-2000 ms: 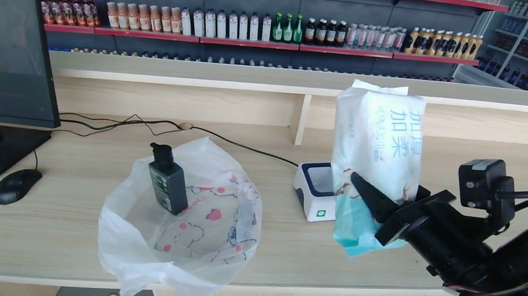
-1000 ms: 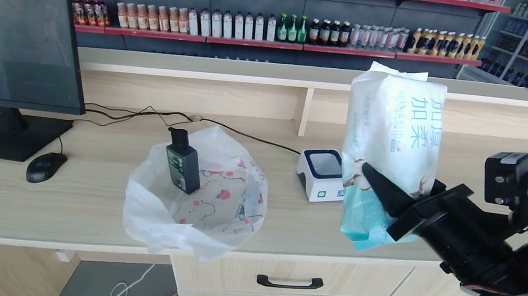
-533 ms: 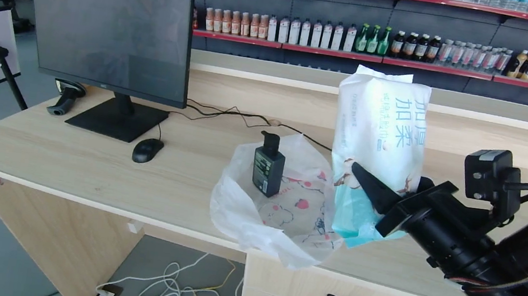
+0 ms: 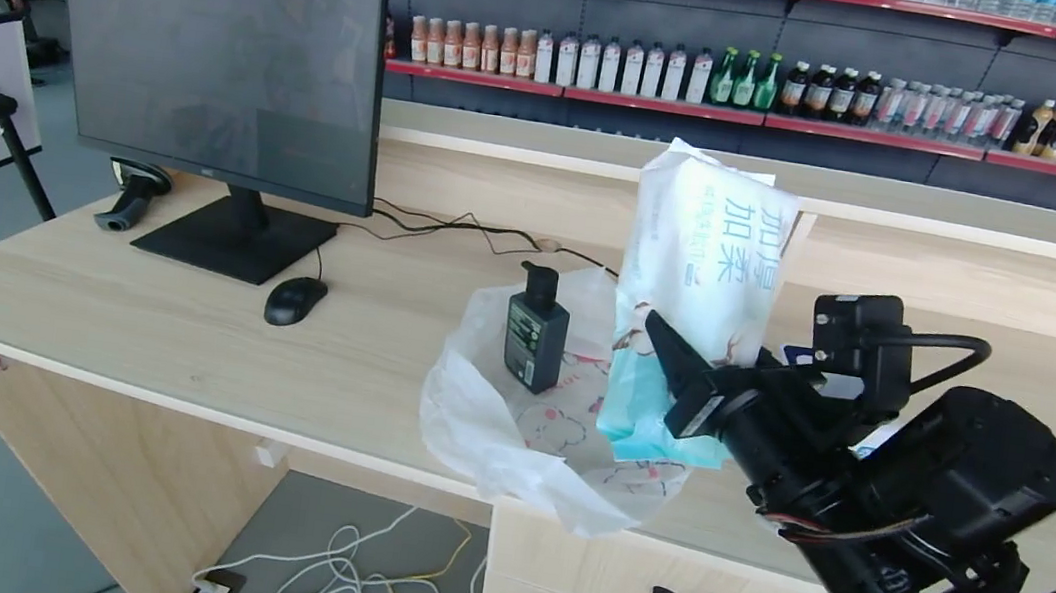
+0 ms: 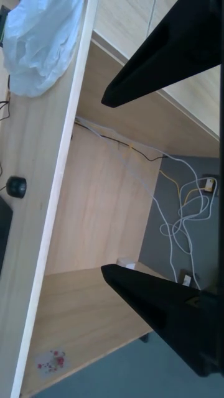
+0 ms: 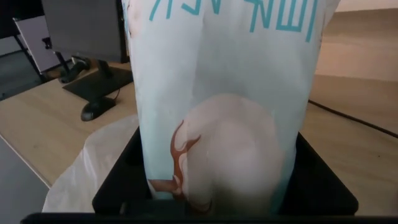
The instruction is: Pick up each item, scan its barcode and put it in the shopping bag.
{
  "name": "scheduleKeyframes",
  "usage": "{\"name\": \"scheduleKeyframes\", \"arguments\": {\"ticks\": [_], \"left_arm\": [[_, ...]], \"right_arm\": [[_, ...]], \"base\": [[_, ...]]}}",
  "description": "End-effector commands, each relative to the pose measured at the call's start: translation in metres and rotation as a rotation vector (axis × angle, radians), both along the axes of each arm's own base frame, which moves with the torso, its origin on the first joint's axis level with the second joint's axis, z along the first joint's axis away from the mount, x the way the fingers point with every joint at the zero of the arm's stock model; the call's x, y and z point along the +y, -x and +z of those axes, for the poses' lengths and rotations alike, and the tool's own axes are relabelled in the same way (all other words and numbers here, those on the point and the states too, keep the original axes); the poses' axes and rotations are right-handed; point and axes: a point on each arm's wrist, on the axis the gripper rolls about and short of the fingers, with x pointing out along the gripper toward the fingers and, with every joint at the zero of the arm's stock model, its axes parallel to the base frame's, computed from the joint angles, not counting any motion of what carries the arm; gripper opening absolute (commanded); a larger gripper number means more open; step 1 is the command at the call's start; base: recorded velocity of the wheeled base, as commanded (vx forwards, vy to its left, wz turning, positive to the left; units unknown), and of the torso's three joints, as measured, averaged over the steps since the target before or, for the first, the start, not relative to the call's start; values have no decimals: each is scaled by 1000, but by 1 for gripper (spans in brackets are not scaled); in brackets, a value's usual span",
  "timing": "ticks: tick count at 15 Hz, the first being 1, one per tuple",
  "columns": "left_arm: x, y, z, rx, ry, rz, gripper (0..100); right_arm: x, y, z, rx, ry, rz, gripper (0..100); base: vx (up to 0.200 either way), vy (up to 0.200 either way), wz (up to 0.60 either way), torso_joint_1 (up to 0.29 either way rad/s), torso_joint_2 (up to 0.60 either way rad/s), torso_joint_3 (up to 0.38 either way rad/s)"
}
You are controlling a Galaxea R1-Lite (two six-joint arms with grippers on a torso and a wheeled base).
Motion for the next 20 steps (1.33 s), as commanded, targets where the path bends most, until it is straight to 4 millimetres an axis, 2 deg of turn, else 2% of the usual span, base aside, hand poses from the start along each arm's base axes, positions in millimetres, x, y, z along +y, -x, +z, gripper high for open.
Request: {"name": "scheduleKeyframes", "arguments": {"ticks": [1,6,11,16,20], "left_arm": [[0,0,0,0,1,1,100],[0,0,0,0,1,0,100],[0,0,0,0,1,1,100],[0,0,0,0,1,1,100],[0,0,0,0,1,0,100]], "right_arm": [[19,-11,-27,58,46,-14,0],[34,-31,-36,62,24,-77,0],[32,-27,-51,114,42,-68,0],[33,-24,-57,132,62,-36,0],[35,-26,-72,165,96,-36,0]], "base": [[0,0,0,0,0,0],[0,0,0,0,0,0],[0,0,0,0,0,0],[0,0,0,0,0,0],[0,0,0,0,0,0]]}}
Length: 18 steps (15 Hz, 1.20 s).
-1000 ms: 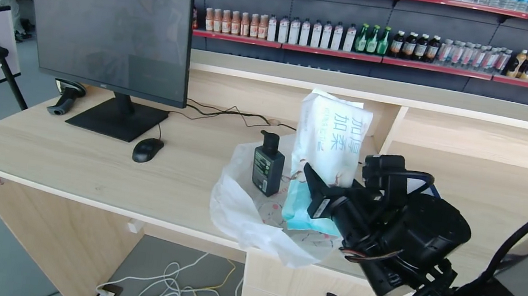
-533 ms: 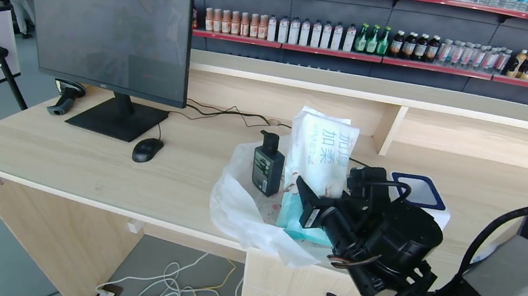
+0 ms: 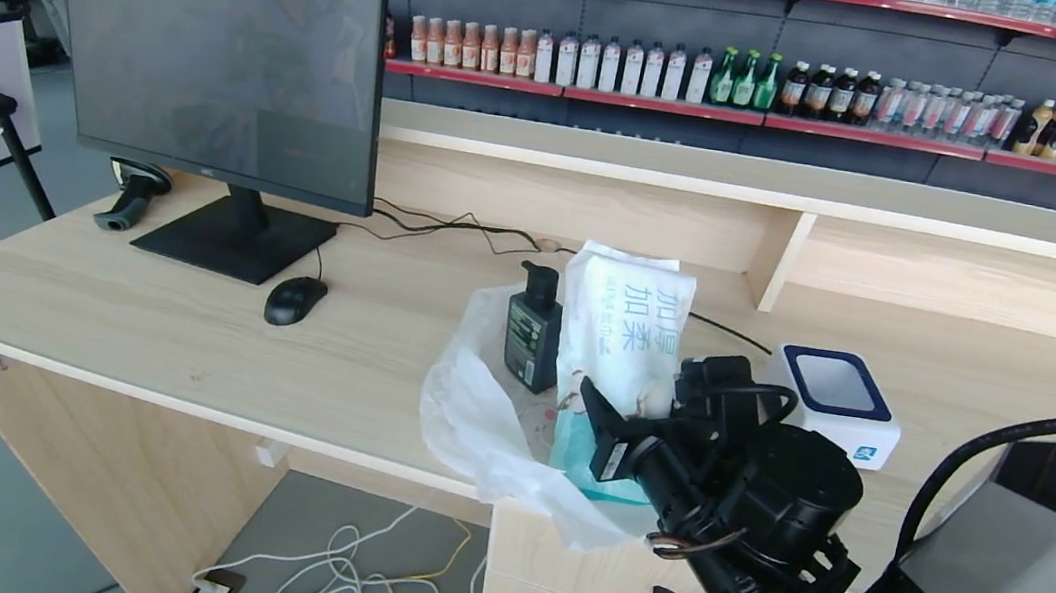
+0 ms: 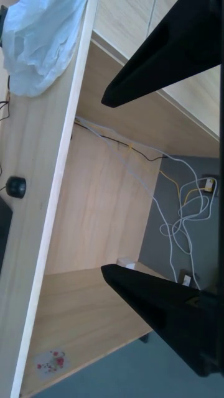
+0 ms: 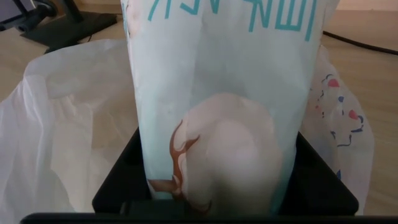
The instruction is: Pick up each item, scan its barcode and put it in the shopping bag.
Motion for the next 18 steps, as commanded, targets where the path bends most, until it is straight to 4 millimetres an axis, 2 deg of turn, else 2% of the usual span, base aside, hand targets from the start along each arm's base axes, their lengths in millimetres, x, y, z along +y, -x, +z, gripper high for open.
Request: {"name": "scheduleKeyframes", "arguments": {"ticks": [1,14,18], "left_arm": [[0,0,0,0,1,1,100],[0,0,0,0,1,0,100],[0,0,0,0,1,1,100]], "right_arm": [[1,-2,-8,20,16,-2,0],[-2,-12,-27,68,20,-35,0],[-5,-19,-40,96,36,-53,0]], "base": [[0,0,0,0,0,0],[0,0,0,0,0,0],[0,0,0,0,0,0]]}}
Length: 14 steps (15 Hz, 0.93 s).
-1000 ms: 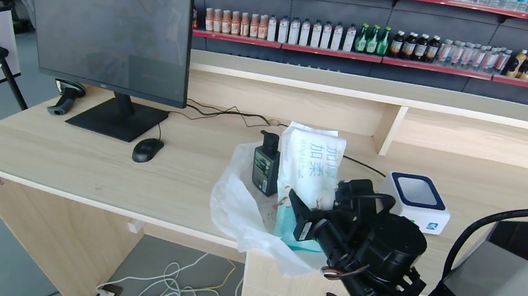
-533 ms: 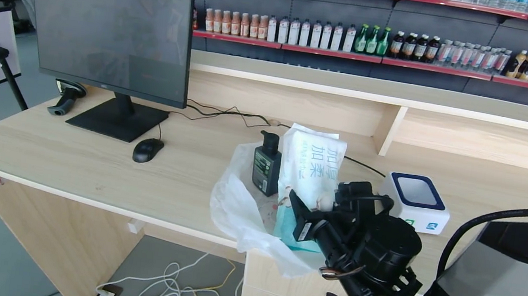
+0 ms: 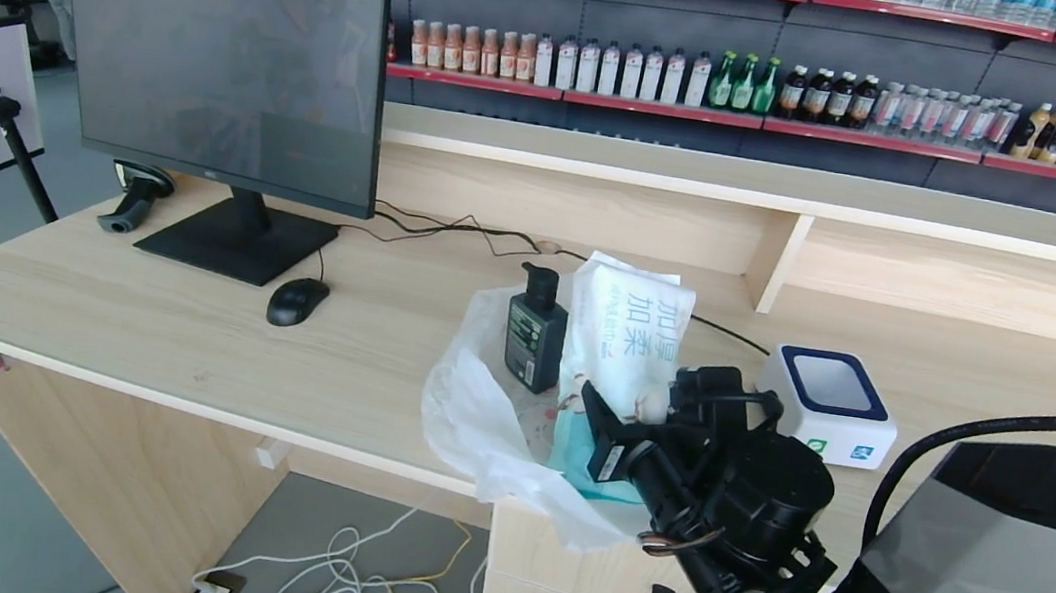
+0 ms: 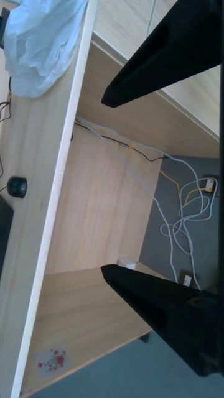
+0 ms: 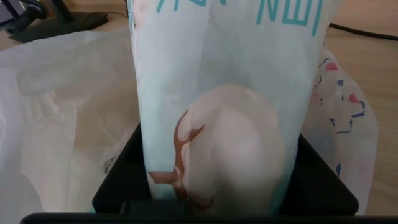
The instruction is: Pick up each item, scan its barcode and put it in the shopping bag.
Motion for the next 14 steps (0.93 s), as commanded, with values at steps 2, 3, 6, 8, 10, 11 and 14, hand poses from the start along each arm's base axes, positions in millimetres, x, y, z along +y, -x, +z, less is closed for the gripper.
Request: {"name": "scheduleKeyframes", "arguments": {"ticks": [2,3,6,8,10,11,14], "left_arm": [[0,0,0,-1,0,1,100],[0,0,0,-1,0,1,100],[0,0,0,-1,0,0,100],[0,0,0,-1,0,1,100],[0,0,0,-1,0,1,100],[0,0,0,-1,0,1,100],[0,0,0,-1,0,1,100]], "right_arm": [[1,-5,-12,25,21,-10,0],[0,-6,-12,23,22,-11,0],[0,-9,-7,8,8,-17,100],[0,-8,-7,9,7,-17,100],[0,-9,-5,3,2,-17,100],[0,-9,-4,0,0,-17,100],[-9,-11,10,-30,-21,-42,100]], "base": [[0,0,0,0,0,0],[0,0,0,0,0,0],[0,0,0,0,0,0],[0,0,0,0,0,0],[0,0,0,0,0,0],[0,0,0,0,0,0],[0,0,0,0,0,0]]}}
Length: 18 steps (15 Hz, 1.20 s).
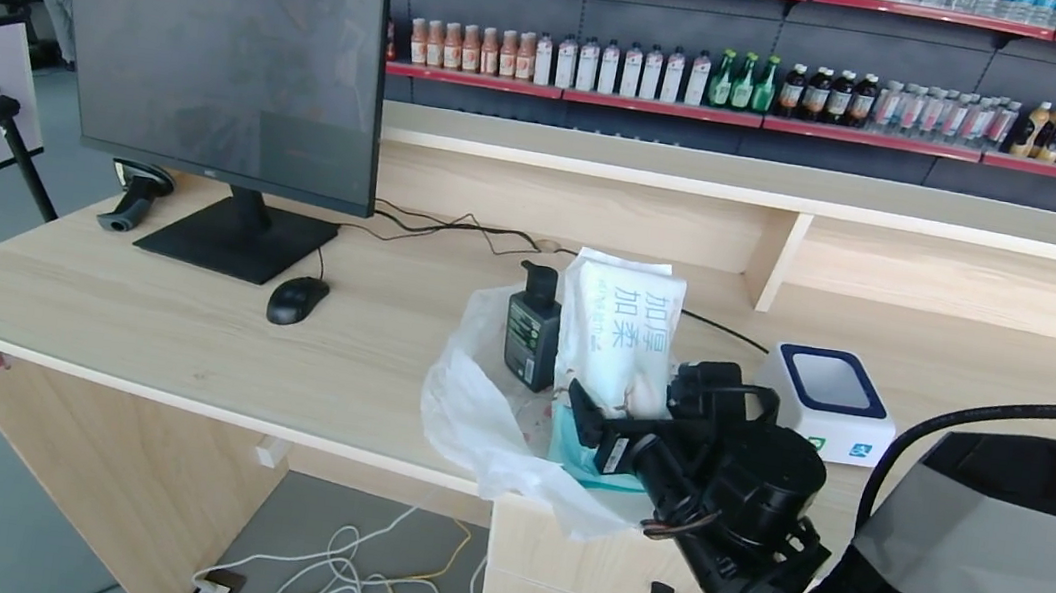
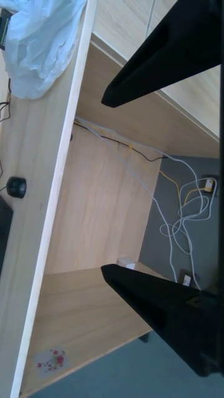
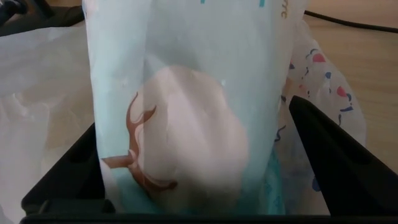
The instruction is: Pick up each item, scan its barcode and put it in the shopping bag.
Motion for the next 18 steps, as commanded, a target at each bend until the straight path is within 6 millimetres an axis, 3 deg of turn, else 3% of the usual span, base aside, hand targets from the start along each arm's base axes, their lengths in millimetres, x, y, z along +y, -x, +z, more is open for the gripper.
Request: {"name": "scheduleKeyframes", "arguments": {"ticks": [1,6,18], "left_arm": [[0,0,0,0,1,1,100],[0,0,0,0,1,1,100],[0,0,0,0,-1,0,100]], "right_arm": [[-8,0,14,-34,-23,-19,100],[-13,8,23,-41,-25,-19,100],[-21,1,26,-55,-34,-46,100]], "base": [[0,0,0,0,0,0],[0,0,0,0,0,0],[0,0,0,0,0,0]]}}
